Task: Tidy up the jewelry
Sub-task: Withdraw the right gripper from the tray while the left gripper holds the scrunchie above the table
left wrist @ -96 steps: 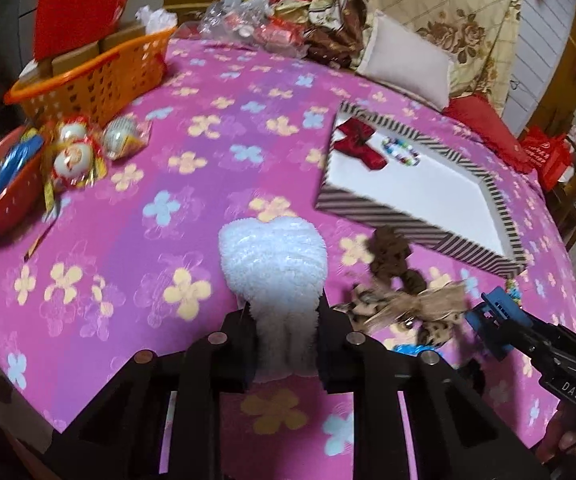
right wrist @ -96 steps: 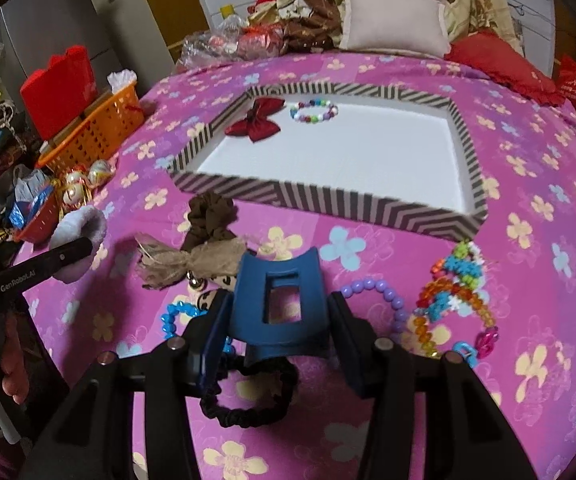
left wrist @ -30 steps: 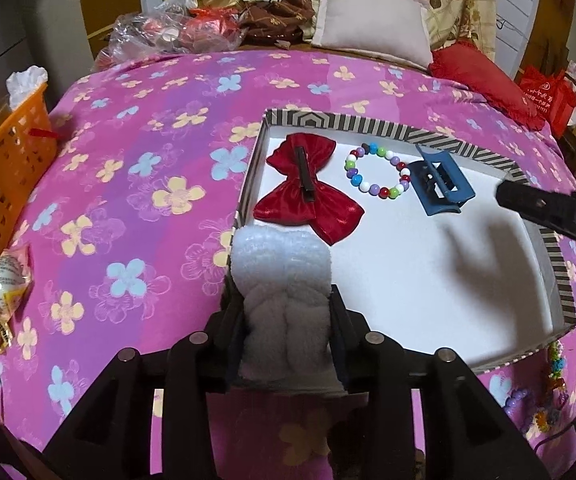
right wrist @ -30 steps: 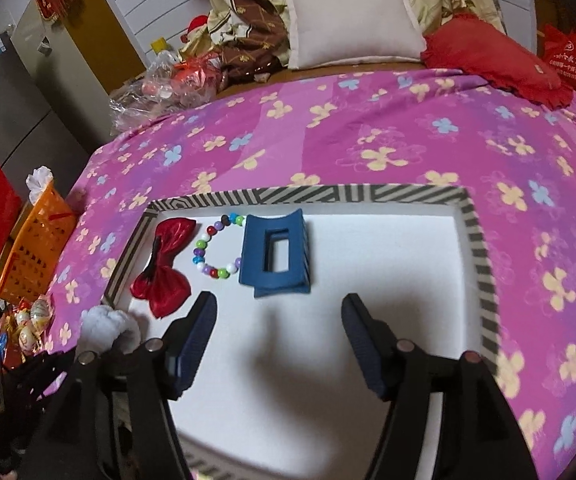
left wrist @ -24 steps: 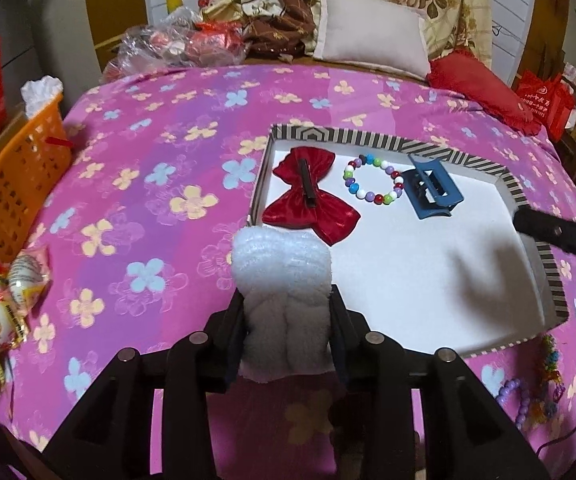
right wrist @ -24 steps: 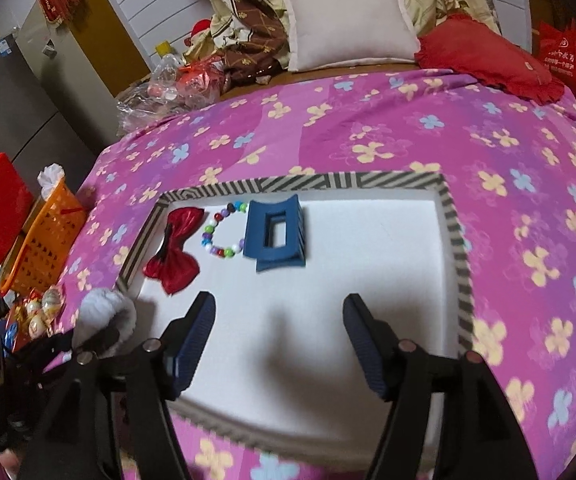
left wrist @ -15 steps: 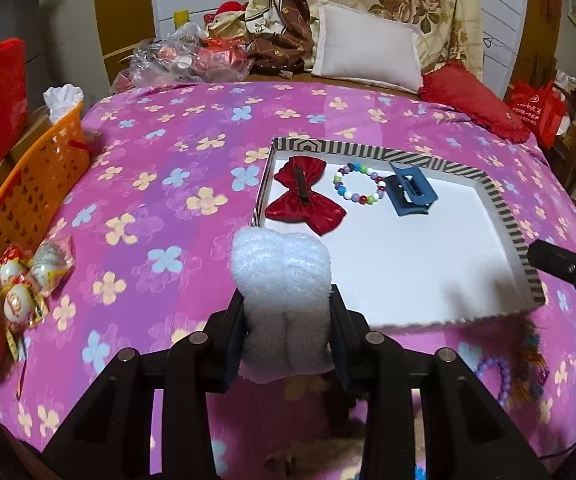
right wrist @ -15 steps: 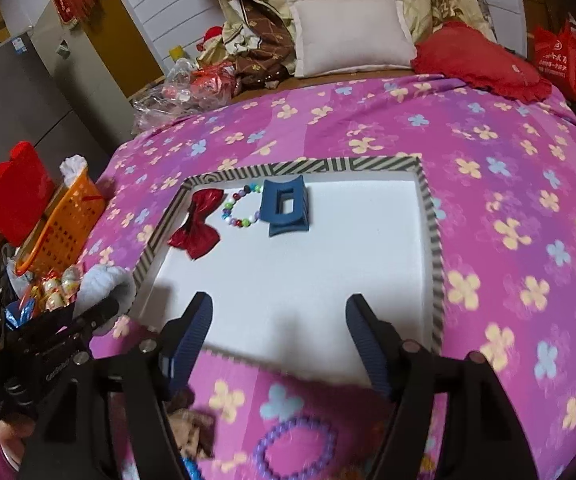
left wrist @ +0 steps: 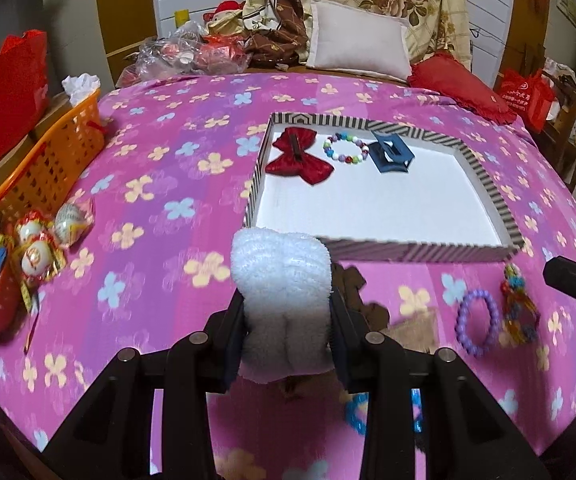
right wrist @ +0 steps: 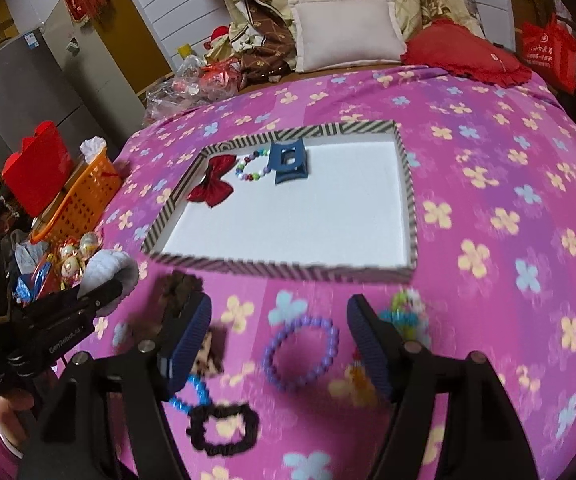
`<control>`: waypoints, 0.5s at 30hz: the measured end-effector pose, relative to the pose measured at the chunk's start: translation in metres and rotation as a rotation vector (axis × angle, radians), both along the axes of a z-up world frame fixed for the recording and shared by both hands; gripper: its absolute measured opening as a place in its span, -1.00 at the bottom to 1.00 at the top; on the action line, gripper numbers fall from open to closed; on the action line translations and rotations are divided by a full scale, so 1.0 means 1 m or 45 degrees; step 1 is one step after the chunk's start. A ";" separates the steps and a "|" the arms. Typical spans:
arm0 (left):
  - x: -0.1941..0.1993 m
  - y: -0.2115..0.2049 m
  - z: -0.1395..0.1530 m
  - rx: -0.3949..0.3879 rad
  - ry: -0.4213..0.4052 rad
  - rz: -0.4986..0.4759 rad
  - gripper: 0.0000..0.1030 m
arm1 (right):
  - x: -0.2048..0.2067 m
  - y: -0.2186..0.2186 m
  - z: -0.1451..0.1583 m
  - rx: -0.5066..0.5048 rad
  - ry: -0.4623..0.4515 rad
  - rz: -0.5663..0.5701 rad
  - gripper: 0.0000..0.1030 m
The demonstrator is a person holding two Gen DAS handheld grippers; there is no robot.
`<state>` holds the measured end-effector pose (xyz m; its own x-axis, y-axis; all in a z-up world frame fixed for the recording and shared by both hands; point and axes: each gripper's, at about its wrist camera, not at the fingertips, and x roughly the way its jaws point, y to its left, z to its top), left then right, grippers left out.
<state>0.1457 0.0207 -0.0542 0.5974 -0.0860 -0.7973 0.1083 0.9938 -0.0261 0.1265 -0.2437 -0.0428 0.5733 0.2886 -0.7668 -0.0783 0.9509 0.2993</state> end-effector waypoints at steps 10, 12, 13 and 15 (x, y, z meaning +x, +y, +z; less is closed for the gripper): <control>-0.038 0.004 -0.005 0.011 0.028 0.014 -0.55 | -0.045 0.009 -0.009 -0.018 -0.002 0.035 0.43; -0.045 0.005 -0.007 0.016 0.036 0.016 -0.56 | -0.051 0.012 -0.009 -0.036 -0.009 0.044 0.43; -0.049 0.006 -0.008 0.010 0.031 0.021 -0.56 | -0.055 0.014 -0.010 -0.048 -0.011 0.051 0.43; -0.054 0.007 -0.008 0.011 0.025 0.031 -0.56 | -0.061 0.018 -0.011 -0.065 -0.013 0.070 0.43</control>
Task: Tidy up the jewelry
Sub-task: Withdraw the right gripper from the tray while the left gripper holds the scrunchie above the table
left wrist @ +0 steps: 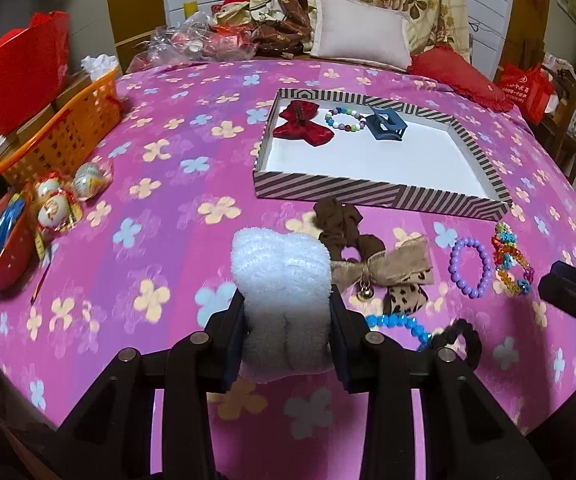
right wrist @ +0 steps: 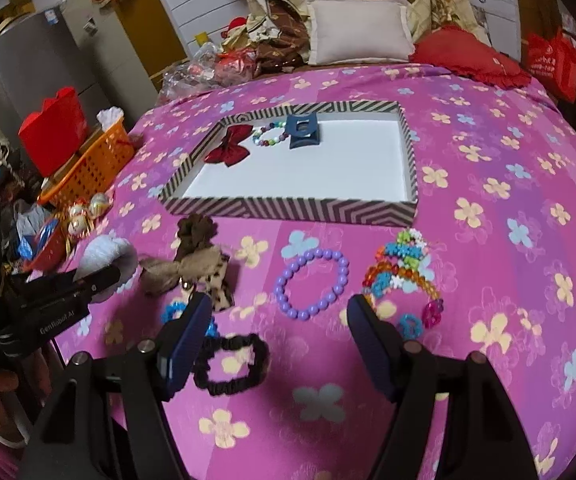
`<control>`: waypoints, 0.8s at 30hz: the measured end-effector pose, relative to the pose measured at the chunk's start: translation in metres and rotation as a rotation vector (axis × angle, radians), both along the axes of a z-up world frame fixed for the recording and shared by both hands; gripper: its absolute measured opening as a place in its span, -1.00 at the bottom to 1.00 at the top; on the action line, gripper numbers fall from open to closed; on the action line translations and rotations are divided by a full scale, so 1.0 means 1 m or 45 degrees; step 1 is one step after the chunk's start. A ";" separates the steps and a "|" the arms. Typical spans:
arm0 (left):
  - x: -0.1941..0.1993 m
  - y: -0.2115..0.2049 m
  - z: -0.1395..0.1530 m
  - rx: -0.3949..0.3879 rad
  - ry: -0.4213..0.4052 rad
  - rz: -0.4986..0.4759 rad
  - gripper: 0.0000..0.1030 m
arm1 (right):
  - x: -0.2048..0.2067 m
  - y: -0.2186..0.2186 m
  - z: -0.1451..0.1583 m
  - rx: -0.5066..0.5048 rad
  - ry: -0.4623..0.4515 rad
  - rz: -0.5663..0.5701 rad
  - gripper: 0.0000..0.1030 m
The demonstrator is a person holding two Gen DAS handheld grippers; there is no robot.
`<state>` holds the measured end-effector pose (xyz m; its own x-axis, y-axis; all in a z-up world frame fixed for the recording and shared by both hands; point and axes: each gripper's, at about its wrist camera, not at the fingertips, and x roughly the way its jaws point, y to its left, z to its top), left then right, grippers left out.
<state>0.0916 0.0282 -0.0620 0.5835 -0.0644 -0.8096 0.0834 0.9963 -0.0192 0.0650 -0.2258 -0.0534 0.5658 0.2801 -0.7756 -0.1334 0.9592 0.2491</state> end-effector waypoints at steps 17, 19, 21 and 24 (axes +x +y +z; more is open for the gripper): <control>-0.029 -0.002 0.000 0.056 -0.019 0.013 -0.56 | -0.029 -0.005 -0.010 -0.069 0.019 0.021 0.43; -0.030 -0.001 -0.001 0.049 -0.012 0.012 -0.56 | -0.029 -0.006 -0.012 -0.080 0.021 0.023 0.43; -0.031 0.001 -0.002 0.039 -0.005 0.021 -0.56 | -0.030 -0.006 -0.013 -0.096 0.023 0.027 0.43; -0.032 0.005 -0.004 0.026 0.010 0.034 -0.56 | -0.033 -0.007 -0.014 -0.121 0.014 0.026 0.43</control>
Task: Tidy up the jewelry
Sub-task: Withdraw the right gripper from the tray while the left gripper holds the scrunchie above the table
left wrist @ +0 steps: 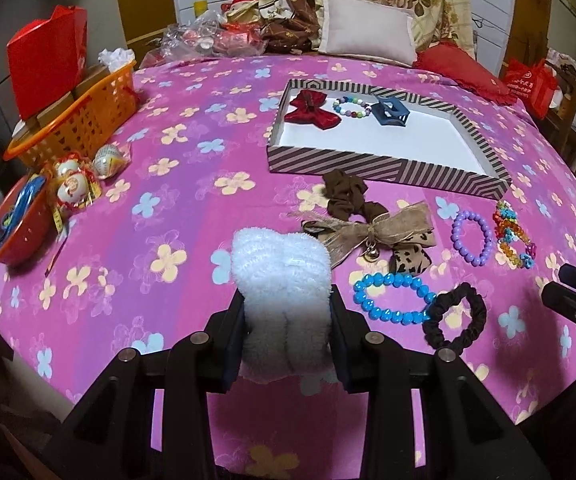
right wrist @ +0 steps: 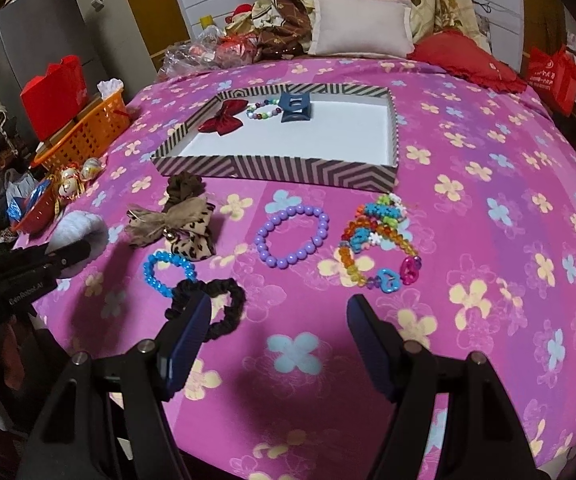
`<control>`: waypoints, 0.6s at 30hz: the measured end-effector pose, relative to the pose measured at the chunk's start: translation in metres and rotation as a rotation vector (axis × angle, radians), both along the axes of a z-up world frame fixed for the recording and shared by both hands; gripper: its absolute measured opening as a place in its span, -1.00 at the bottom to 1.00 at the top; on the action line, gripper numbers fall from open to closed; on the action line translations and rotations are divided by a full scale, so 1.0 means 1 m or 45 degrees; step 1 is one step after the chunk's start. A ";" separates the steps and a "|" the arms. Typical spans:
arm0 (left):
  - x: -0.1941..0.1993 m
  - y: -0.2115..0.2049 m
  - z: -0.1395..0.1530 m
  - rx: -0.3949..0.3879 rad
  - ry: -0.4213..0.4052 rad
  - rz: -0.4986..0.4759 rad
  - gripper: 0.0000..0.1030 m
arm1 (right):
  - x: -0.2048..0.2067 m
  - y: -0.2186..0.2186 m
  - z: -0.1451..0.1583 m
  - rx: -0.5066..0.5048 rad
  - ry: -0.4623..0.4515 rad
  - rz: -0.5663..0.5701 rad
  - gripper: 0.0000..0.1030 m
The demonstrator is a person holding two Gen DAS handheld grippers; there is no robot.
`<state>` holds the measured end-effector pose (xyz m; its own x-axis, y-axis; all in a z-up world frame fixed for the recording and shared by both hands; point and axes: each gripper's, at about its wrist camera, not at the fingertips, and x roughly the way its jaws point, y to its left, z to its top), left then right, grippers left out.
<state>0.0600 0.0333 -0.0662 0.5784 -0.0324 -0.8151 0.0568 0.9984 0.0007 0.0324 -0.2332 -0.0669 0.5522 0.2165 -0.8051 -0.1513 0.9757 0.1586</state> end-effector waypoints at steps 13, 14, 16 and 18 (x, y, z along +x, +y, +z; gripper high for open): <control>0.003 0.002 -0.001 -0.116 0.013 -0.035 -0.56 | 0.002 -0.008 -0.003 -0.002 -0.006 -0.007 0.43; 0.003 0.001 -0.001 -0.127 0.011 -0.042 -0.56 | 0.003 -0.008 -0.004 0.003 -0.004 -0.008 0.43; 0.004 0.002 0.001 -0.158 -0.001 -0.055 -0.56 | 0.003 -0.008 -0.005 0.001 0.000 -0.008 0.43; 0.005 0.003 0.002 -0.181 -0.006 -0.066 -0.56 | 0.003 -0.008 -0.006 -0.003 0.001 -0.007 0.43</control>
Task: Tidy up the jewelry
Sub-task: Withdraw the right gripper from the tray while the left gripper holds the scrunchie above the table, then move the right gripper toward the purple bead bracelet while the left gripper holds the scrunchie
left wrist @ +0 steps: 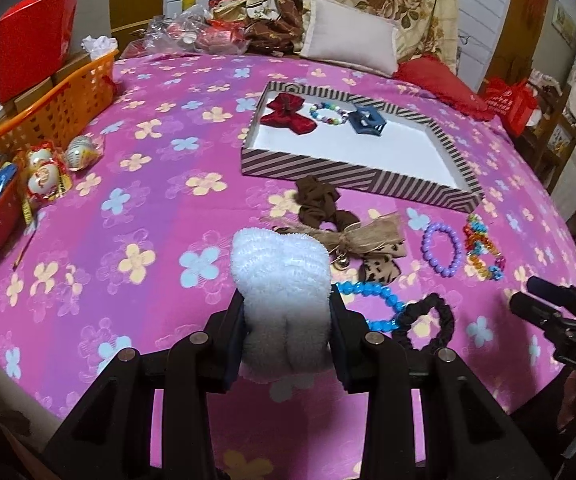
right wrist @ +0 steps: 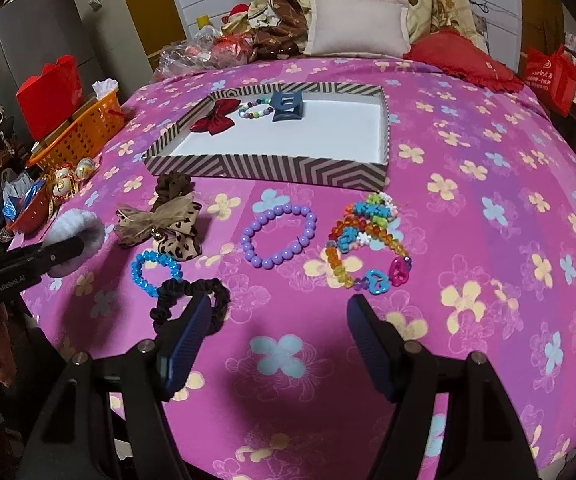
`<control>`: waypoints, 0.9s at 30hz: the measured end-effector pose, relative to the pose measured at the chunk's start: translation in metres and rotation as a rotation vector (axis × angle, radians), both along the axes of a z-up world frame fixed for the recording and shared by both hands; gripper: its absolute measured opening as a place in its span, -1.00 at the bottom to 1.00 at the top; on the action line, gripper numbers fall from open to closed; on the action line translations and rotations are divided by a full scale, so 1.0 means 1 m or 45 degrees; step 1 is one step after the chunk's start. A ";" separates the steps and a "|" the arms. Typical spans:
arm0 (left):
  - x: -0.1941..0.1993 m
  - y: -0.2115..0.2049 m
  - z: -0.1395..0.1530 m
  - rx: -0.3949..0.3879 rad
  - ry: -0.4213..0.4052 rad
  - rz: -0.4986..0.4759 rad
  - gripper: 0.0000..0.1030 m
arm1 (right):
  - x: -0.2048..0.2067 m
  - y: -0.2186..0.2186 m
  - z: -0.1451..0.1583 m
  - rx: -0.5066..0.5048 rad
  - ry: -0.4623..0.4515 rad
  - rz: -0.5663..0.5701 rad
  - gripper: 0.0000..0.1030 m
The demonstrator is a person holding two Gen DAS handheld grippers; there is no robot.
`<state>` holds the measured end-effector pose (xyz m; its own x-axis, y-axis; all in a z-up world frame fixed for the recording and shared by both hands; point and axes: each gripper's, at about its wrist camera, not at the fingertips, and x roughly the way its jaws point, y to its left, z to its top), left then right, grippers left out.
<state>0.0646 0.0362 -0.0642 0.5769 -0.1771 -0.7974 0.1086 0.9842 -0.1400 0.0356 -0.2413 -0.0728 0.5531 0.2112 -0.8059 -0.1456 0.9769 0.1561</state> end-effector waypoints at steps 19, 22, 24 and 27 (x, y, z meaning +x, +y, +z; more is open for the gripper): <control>0.006 0.017 0.002 -0.044 -0.022 0.032 -0.56 | 0.007 0.009 0.004 0.037 -0.004 0.008 0.43; 0.008 0.023 0.000 -0.091 -0.004 0.047 -0.56 | 0.006 0.009 0.005 0.043 -0.004 0.008 0.43; 0.008 0.026 -0.001 -0.098 -0.002 0.063 -0.57 | 0.006 0.009 0.004 0.048 -0.003 0.002 0.43; 0.007 0.028 -0.003 -0.103 0.000 0.064 -0.57 | 0.006 0.006 0.002 0.060 0.012 -0.011 0.43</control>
<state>0.0713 0.0641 -0.0669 0.5868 -0.2119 -0.7815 0.0596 0.9738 -0.2193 0.0416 -0.2354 -0.0707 0.5477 0.2442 -0.8003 -0.1356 0.9697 0.2031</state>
